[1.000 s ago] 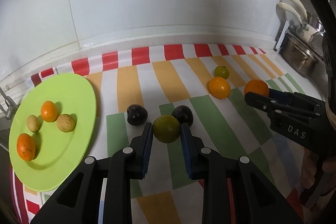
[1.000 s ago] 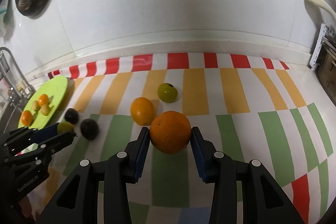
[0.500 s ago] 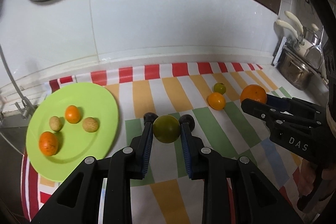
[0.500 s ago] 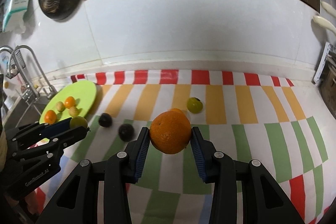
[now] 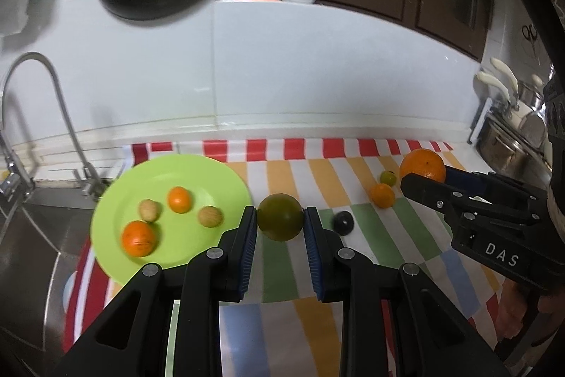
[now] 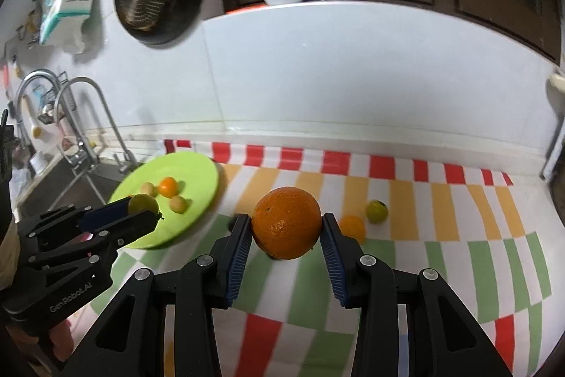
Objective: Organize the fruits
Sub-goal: 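Close the left tool on the green lime while the right tool grips the large orange, then carry the lime and orange onto the green plate and open both tools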
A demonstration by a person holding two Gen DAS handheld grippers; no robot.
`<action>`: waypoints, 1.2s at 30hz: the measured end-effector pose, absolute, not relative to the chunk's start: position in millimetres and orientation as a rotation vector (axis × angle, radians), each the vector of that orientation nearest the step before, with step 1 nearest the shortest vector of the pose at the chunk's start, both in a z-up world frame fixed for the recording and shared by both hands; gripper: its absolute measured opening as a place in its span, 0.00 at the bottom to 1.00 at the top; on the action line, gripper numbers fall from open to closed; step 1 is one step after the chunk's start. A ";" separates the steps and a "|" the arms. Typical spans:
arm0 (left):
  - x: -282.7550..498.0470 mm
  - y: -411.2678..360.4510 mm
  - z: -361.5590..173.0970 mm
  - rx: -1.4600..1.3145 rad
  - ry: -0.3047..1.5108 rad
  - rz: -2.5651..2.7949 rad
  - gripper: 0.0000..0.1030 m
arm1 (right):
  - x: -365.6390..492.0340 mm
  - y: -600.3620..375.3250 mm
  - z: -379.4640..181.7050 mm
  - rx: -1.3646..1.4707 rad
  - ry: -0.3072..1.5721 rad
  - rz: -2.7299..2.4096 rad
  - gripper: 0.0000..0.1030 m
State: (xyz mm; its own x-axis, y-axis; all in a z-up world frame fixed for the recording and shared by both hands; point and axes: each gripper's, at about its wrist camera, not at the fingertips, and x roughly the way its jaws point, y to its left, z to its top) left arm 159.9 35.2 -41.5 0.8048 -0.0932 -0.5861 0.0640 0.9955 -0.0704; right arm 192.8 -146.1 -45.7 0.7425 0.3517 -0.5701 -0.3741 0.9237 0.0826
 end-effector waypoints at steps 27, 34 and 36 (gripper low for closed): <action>178.2 119.2 -26.1 -0.050 0.575 0.092 0.26 | 228.1 -36.9 -35.6 -0.121 0.596 0.628 0.40; 206.4 137.0 -37.9 -0.030 0.619 0.103 0.26 | 255.1 -11.2 -47.1 -0.145 0.644 0.644 0.40; 217.2 142.7 -42.2 -0.034 0.637 0.096 0.26 | 264.2 -5.0 -52.6 -0.144 0.667 0.657 0.40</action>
